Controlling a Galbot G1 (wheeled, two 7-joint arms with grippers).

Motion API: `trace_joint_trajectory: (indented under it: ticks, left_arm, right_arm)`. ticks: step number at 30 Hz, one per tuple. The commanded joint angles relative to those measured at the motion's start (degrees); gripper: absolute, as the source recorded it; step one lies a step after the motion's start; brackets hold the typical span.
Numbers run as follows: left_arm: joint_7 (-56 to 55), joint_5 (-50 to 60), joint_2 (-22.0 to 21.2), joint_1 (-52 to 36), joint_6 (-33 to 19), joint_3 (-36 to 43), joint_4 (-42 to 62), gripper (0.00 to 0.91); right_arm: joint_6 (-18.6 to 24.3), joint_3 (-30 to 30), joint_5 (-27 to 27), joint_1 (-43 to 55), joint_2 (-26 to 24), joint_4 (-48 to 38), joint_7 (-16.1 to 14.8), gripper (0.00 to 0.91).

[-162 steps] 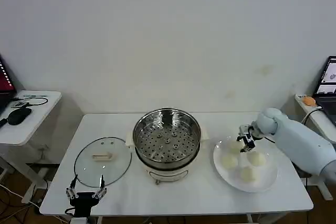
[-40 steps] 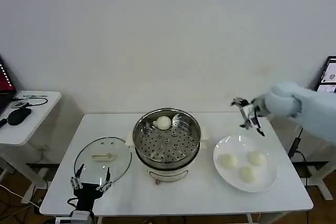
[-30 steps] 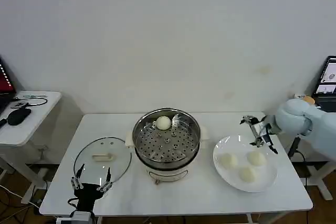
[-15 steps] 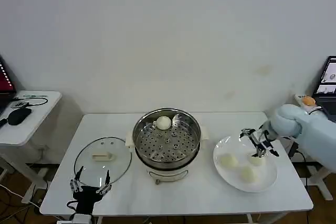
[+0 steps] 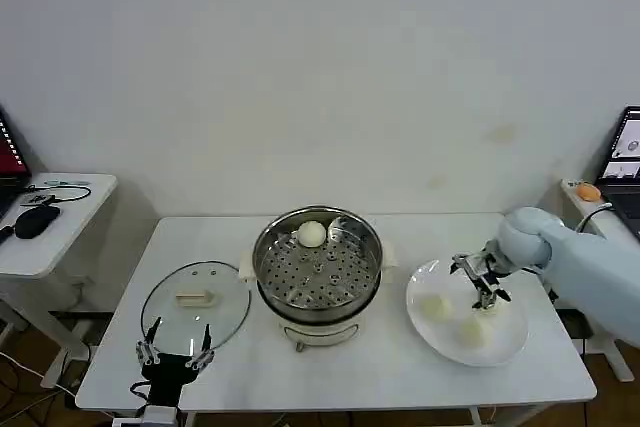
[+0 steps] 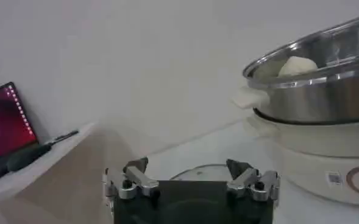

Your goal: Take steamed baozi put them in steamer then cover it.

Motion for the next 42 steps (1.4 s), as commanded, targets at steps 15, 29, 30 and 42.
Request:
trace_joint_trajectory:
  ticks: [15,29,30,42]
  left_arm:
    - [0.0,-0.2,-0.1,-0.4,0.2,-0.5,0.7,0.907]
    - [-0.1,-0.2,-0.2,-0.4,0.2,-0.8,0.6,0.907]
    - [-0.1,-0.2,-0.2,-0.4,0.2,-0.8,0.6,0.907]
    - [-0.2,-0.3,-0.2,-0.4,0.3,-0.8,0.4,0.907]
  right_arm:
    - [-12.4,-0.8,5.1,-1.3,7.6,-5.2,-0.5,0.907]
    - [-12.8,-1.1,3.7,-2.2,9.3,-7.1,0.2,0.675]
    - [-13.0,-1.2,3.7,-2.2,9.2,-7.0,0.2,0.675]
    - [-13.8,-1.3,3.9,-1.4,7.1,-5.5,0.2,0.635]
